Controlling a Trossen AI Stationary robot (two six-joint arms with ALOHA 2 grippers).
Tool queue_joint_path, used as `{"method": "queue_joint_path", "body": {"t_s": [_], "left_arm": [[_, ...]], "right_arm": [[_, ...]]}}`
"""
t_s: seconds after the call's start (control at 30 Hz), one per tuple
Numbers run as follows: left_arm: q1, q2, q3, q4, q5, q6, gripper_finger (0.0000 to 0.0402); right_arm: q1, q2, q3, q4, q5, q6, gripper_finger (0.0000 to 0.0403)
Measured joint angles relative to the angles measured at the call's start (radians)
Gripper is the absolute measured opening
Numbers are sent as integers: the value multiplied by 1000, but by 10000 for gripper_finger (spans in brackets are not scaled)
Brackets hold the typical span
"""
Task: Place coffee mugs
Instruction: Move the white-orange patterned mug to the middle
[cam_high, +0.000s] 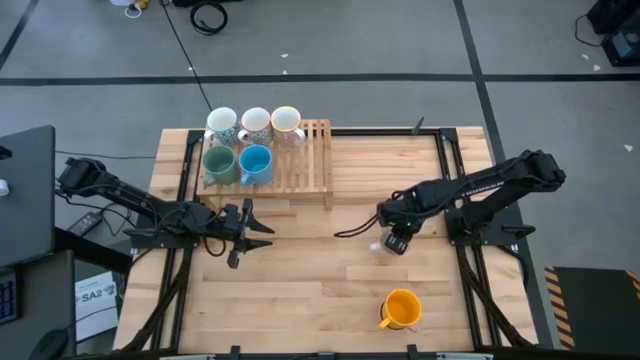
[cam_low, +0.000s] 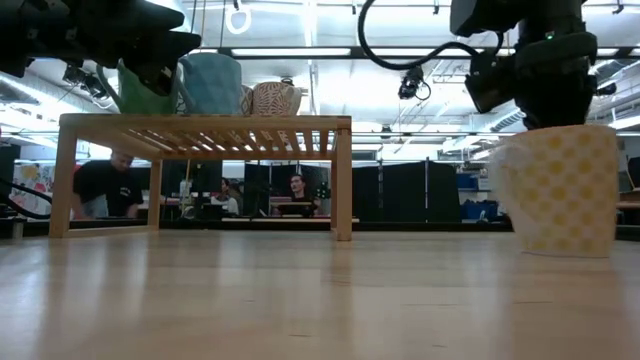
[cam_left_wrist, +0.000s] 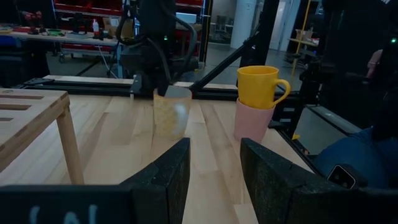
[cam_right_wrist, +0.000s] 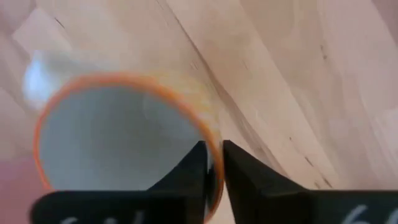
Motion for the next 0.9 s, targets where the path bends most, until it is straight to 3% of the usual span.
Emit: {"method": "queue_joint_path", "body": {"t_s": [0.1,0.4,0.73,0.9], "left_arm": [[0,0,0,0,0,0,148],[0,0,0,0,0,0,148],[0,0,0,0,0,0,148],[0,0,0,0,0,0,148]], "right_arm": [[-17,0,-1,21,3,-48,27],[-110,0,58,48,24,-357,27],[-192,0,171,47,143,-1036,36],[-216,-1,182,33,153,-1411,37]]}}
